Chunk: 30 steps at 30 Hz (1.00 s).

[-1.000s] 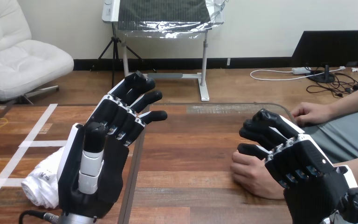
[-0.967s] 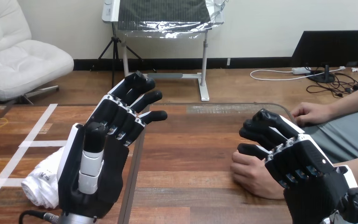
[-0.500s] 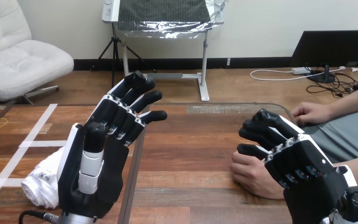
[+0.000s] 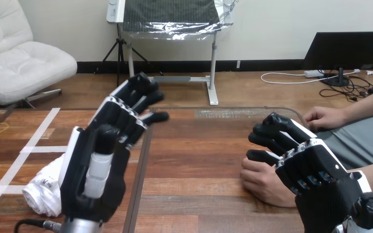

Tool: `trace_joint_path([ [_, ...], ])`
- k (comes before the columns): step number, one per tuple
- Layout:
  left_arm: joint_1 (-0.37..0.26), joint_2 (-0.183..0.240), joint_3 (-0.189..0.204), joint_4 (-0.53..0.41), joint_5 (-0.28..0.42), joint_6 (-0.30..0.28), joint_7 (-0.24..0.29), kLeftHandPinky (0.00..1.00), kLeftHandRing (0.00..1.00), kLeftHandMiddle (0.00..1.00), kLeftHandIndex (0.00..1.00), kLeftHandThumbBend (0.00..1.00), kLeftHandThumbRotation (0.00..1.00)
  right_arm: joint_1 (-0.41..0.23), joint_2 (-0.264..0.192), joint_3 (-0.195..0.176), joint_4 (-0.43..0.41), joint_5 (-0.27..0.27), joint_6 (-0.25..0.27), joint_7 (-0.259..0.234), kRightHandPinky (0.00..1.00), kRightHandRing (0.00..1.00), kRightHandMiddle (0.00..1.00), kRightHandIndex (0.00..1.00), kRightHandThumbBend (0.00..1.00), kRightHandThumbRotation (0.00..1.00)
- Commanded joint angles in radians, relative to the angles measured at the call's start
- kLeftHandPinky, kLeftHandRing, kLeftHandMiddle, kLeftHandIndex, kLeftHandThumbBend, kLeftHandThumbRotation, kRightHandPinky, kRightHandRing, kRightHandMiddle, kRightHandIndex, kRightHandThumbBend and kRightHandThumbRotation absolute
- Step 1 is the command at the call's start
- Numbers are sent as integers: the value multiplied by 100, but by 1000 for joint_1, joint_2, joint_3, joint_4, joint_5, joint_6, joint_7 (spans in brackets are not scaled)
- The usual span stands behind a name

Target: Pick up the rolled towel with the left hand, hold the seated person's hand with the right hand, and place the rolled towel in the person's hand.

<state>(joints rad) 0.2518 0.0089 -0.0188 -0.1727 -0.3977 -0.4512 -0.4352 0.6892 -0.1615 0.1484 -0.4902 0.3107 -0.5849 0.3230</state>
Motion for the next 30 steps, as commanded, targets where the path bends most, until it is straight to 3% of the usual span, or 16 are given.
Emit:
trace_joint_path([
  [1,-99,-15,17,21,66,-29,46,74,84,83,80,83,76,-61,-2,-7,-31,2,2,4,74,81,81,81,86,100],
  [12,-203,-14,51,97,239,-71,173,75,86,86,84,94,67,-72,7,-8,-23,-22,-2,-5,73,81,80,81,86,100],
  [16,-235,-7,55,117,279,-66,209,75,88,87,85,98,57,-75,7,-6,-24,-23,-2,-6,73,80,80,81,86,100],
  [22,-293,19,65,176,354,-114,250,77,91,91,88,100,38,-74,3,-6,-27,-16,1,-4,73,81,80,81,86,100],
  [30,-346,35,76,212,432,-91,316,80,93,92,89,100,20,-74,-2,-10,-28,-6,0,0,73,81,80,81,86,100],
])
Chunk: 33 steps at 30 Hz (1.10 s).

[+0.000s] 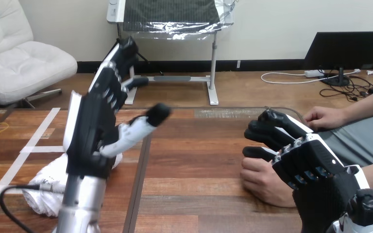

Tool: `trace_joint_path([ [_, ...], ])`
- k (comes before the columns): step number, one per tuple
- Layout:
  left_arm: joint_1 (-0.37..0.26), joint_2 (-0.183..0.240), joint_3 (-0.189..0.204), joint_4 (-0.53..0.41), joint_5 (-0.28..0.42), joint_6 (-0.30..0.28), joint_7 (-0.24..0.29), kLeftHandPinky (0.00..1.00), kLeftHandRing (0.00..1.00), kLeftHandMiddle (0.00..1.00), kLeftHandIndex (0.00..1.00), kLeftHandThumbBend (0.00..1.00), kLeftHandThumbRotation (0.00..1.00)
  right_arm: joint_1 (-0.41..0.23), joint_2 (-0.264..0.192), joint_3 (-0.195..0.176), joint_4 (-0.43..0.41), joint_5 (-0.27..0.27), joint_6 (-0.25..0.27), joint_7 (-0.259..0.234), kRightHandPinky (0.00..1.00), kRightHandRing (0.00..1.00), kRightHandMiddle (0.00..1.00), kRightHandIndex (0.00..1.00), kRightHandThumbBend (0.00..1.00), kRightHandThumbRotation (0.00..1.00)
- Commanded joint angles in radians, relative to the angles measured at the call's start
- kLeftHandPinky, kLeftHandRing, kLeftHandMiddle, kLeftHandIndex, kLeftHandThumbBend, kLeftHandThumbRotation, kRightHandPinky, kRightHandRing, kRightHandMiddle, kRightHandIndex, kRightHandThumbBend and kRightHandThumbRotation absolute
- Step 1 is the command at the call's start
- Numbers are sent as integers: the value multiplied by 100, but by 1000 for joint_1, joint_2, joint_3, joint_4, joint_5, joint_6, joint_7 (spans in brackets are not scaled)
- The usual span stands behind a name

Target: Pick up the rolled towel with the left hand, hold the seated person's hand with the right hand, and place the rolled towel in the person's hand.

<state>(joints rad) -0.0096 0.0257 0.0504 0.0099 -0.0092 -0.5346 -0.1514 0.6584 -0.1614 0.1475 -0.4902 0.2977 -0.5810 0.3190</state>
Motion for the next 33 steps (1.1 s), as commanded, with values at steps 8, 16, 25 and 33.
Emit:
trace_joint_path([
  [8,-138,45,12,77,110,27,84,94,96,95,91,100,9,-43,-3,-14,-28,6,-4,3,73,81,81,81,86,100],
  [16,-188,82,12,126,212,85,153,95,99,98,94,100,8,-45,-1,-15,-22,5,-6,5,73,81,81,81,86,100],
  [25,-244,128,-2,177,343,179,234,67,85,94,96,100,5,-58,3,-13,-16,0,-9,5,73,81,80,81,85,100],
  [33,-294,174,-26,253,439,236,284,70,89,96,95,100,5,-63,6,-10,-16,-3,-3,2,73,80,80,81,85,100],
])
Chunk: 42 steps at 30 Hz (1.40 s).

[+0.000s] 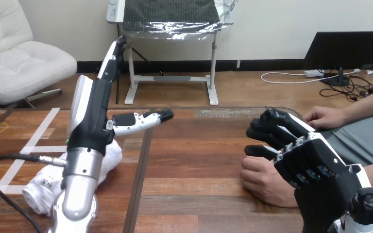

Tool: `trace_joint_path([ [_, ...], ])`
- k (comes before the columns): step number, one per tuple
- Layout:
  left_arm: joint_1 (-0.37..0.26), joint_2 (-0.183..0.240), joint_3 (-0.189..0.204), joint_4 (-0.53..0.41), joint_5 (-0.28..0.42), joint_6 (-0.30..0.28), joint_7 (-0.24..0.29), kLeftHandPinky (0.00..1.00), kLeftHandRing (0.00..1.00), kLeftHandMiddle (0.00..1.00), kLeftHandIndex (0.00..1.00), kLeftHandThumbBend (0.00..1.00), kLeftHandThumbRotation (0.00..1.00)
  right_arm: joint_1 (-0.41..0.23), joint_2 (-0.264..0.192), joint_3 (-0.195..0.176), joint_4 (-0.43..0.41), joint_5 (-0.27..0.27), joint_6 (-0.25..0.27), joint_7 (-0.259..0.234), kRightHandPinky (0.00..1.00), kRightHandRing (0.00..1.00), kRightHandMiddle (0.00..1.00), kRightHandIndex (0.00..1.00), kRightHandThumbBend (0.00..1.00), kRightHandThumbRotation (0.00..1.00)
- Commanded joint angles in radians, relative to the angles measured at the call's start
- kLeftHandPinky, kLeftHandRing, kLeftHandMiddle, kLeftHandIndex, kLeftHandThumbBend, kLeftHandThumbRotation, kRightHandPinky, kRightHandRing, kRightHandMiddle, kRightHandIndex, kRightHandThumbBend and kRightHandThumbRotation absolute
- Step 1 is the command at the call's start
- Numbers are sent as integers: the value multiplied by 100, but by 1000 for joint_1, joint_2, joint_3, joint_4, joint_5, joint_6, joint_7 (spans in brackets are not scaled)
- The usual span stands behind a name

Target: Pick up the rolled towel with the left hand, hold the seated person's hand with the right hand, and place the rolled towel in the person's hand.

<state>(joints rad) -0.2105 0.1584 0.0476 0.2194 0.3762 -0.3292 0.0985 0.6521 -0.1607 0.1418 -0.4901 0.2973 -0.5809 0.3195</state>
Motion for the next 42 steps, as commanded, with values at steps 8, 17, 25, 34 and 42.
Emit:
trace_joint_path([
  [8,-141,75,-51,115,134,89,86,79,92,97,96,100,9,-62,8,-3,-11,-6,-6,1,73,81,80,80,86,100],
  [17,-178,105,-86,183,213,150,149,87,95,97,97,100,15,-66,12,-2,-7,-12,-12,-2,72,80,79,80,85,100],
  [25,-201,125,-109,234,248,179,200,96,95,96,95,100,17,-64,15,-3,-7,-19,-13,-6,71,80,79,80,86,100],
  [34,-224,137,-128,279,256,228,222,99,95,95,94,100,17,-60,16,-2,-7,-23,-14,-9,71,79,79,79,86,100],
  [42,-229,143,-145,290,276,284,227,99,94,95,93,100,20,-57,20,-1,-5,-26,-19,-10,71,79,79,80,86,100],
])
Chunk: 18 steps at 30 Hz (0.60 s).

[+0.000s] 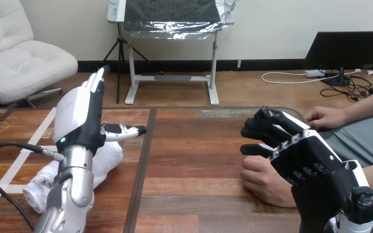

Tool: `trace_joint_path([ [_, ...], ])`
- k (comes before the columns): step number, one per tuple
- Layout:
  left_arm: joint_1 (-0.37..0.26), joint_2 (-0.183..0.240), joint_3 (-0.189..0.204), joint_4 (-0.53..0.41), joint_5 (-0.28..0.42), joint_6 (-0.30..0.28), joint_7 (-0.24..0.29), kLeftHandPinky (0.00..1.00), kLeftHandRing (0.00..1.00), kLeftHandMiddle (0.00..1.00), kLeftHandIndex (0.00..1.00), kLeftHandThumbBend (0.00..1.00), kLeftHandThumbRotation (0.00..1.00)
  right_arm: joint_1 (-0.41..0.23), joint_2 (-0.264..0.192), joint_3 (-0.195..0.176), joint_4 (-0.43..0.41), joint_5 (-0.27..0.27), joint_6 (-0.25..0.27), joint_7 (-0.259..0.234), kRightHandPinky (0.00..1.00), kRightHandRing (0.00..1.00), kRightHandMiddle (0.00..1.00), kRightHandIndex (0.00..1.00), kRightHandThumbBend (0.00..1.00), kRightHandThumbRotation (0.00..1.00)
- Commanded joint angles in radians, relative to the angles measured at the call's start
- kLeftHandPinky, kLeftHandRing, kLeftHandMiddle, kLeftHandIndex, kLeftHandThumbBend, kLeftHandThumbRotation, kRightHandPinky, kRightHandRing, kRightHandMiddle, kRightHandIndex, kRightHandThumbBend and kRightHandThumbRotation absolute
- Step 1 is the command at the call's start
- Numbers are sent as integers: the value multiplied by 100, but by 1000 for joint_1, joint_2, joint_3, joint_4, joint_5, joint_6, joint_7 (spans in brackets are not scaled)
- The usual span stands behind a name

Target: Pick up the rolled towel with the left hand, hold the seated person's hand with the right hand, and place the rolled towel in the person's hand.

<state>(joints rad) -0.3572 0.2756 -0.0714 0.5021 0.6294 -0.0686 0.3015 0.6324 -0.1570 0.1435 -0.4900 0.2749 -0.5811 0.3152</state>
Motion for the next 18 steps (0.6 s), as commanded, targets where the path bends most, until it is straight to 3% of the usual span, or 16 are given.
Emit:
trace_joint_path([
  [1,-83,27,-29,10,26,27,26,98,94,95,92,100,20,-37,16,-2,-5,-4,-19,-6,71,79,79,80,86,100],
  [18,-80,18,-67,-27,62,200,11,96,92,93,92,100,25,-32,15,-3,-3,4,-26,-2,71,79,79,80,85,100],
])
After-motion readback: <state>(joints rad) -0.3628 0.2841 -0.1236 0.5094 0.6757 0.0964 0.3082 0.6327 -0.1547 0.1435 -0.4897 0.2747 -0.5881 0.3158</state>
